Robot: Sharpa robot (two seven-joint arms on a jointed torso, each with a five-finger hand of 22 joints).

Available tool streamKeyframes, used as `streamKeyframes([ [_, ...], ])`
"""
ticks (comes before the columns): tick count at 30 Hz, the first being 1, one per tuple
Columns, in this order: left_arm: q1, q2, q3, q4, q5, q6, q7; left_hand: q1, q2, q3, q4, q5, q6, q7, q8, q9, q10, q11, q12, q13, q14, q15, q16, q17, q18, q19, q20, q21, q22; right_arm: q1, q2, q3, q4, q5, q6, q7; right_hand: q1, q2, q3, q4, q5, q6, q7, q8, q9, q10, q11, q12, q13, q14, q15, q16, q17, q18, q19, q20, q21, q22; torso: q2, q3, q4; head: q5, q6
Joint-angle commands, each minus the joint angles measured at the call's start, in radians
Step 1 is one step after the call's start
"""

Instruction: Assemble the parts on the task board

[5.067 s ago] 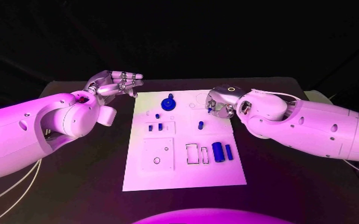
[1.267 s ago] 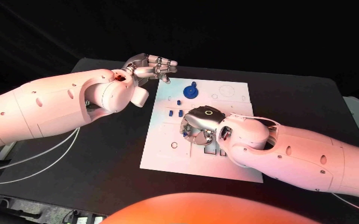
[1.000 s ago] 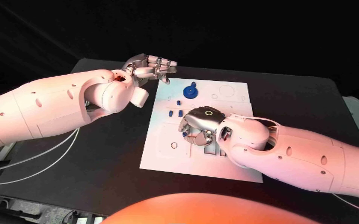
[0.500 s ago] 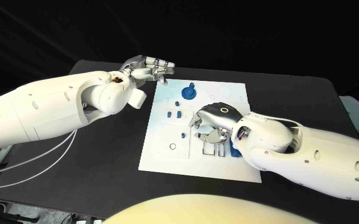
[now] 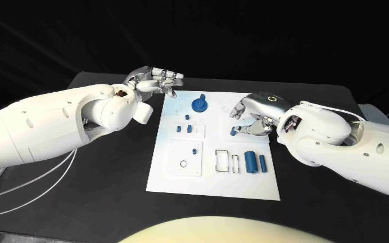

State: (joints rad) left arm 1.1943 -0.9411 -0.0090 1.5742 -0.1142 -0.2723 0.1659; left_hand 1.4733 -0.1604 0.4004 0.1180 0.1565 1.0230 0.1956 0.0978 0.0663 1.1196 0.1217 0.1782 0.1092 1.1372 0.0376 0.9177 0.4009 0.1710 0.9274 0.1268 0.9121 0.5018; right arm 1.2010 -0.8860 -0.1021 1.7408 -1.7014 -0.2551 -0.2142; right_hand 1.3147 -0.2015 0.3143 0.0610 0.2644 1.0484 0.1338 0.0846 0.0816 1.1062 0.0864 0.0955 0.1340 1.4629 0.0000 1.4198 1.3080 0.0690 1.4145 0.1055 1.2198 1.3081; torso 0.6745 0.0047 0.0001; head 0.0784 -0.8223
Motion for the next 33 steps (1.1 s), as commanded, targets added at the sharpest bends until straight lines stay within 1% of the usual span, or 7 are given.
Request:
streamKeyframes([
  [1,0.001,0.001,0.000,0.000,-0.004,0.027,0.001,-0.005,0.005,-0.005,0.001,-0.001,-0.010,0.000,-0.003,0.000,-0.005,0.000,0.002,0.002,-0.003,0.004,-0.006,-0.001,0.013,0.000,0.005,-0.005,-0.001,0.001,0.003,-0.002,-0.012,0.022,0.084,0.009,0.000,0.004,-0.012,0.000,-0.009,0.003,0.001,-0.007,0.002,-0.011,0.002,0.007,-0.002,0.060,0.007,0.005,0.030,0.005,0.000,0.005,-0.007,0.118,0.001,0.0009,0.0013,0.000,0.002],
  [3,0.001,0.001,-0.001,0.000,-0.004,0.028,-0.001,-0.006,0.005,-0.006,0.001,-0.001,-0.010,0.000,-0.003,0.000,-0.005,0.000,0.003,0.002,-0.003,0.004,-0.007,-0.001,0.013,0.000,0.006,-0.005,-0.002,0.000,0.006,-0.004,-0.018,0.021,0.101,0.012,0.001,0.005,-0.014,-0.001,-0.008,0.003,0.000,-0.007,0.002,-0.012,0.002,0.008,-0.002,0.061,0.007,0.006,0.030,0.005,0.000,0.005,-0.007,0.118,0.002,0.0001,0.0000,0.002,0.002],
  [7,0.001,0.000,-0.002,-0.001,-0.004,0.030,-0.003,-0.006,0.005,-0.006,0.001,-0.001,-0.010,0.000,-0.003,0.000,-0.005,0.000,0.003,0.002,-0.003,0.004,-0.007,-0.001,0.013,0.000,0.006,-0.005,-0.002,-0.005,0.016,-0.006,-0.028,0.021,0.128,0.012,0.012,0.018,-0.020,-0.002,-0.001,0.015,0.001,-0.002,0.004,-0.009,0.000,0.016,-0.002,0.061,0.006,0.007,0.030,0.005,0.002,0.004,-0.006,0.119,0.002,0.0000,0.0014,0.004,0.001],
  [13,0.001,-0.002,-0.002,0.000,-0.004,0.030,-0.004,-0.006,0.005,-0.006,0.001,-0.001,-0.010,0.000,-0.003,0.000,-0.005,0.000,0.003,0.002,-0.003,0.004,-0.007,-0.001,0.013,0.000,0.006,-0.005,-0.002,-0.009,0.029,-0.009,-0.044,0.009,0.144,0.007,0.021,0.031,-0.020,-0.004,0.002,0.025,0.004,0.002,0.006,-0.001,-0.001,0.025,-0.002,0.060,0.005,0.007,0.028,0.006,0.002,0.004,-0.009,0.119,0.002,-0.0003,0.0012,0.005,0.000],
  [21,0.001,-0.003,-0.002,0.002,-0.004,0.030,-0.004,-0.007,0.005,-0.007,0.001,-0.001,-0.011,0.000,-0.003,0.000,-0.006,0.000,0.003,0.002,-0.003,0.004,-0.007,-0.001,0.013,0.000,0.006,-0.006,-0.002,-0.016,0.049,-0.012,-0.063,-0.006,0.137,0.003,0.041,0.059,0.000,-0.005,-0.013,0.053,0.004,0.009,0.011,0.026,-0.005,0.041,-0.005,0.061,0.003,0.009,0.029,0.004,0.008,0.002,0.001,0.125,0.002,0.0005,0.0004,0.004,-0.004],
  [28,0.001,-0.003,-0.002,0.003,-0.004,0.030,-0.005,-0.007,0.005,-0.007,0.001,-0.001,-0.011,0.000,-0.003,0.000,-0.006,0.000,0.003,0.002,-0.003,0.004,-0.007,-0.001,0.013,0.000,0.006,-0.006,-0.002,-0.020,0.060,-0.013,-0.074,-0.005,0.121,0.007,0.047,0.072,0.019,-0.003,-0.018,0.067,-0.001,0.010,0.012,0.060,-0.013,0.053,-0.006,0.062,-0.004,0.013,0.032,0.001,0.015,-0.003,0.015,0.132,0.002,0.0006,-0.0001,0.003,-0.004],
  [33,0.001,-0.004,-0.002,0.002,-0.004,0.030,-0.006,-0.007,0.006,-0.007,0.002,-0.001,-0.011,0.000,-0.003,0.000,-0.006,0.000,0.004,0.002,-0.003,0.004,-0.007,-0.001,0.013,0.000,0.006,-0.007,-0.003,-0.021,0.068,-0.013,-0.079,-0.005,0.112,0.001,0.041,0.072,0.022,0.002,-0.021,0.069,-0.002,0.009,0.012,0.069,-0.015,0.055,-0.007,0.062,-0.005,0.014,0.033,0.000,0.016,-0.005,0.017,0.134,0.002,0.0007,0.0007,0.003,-0.004],
])
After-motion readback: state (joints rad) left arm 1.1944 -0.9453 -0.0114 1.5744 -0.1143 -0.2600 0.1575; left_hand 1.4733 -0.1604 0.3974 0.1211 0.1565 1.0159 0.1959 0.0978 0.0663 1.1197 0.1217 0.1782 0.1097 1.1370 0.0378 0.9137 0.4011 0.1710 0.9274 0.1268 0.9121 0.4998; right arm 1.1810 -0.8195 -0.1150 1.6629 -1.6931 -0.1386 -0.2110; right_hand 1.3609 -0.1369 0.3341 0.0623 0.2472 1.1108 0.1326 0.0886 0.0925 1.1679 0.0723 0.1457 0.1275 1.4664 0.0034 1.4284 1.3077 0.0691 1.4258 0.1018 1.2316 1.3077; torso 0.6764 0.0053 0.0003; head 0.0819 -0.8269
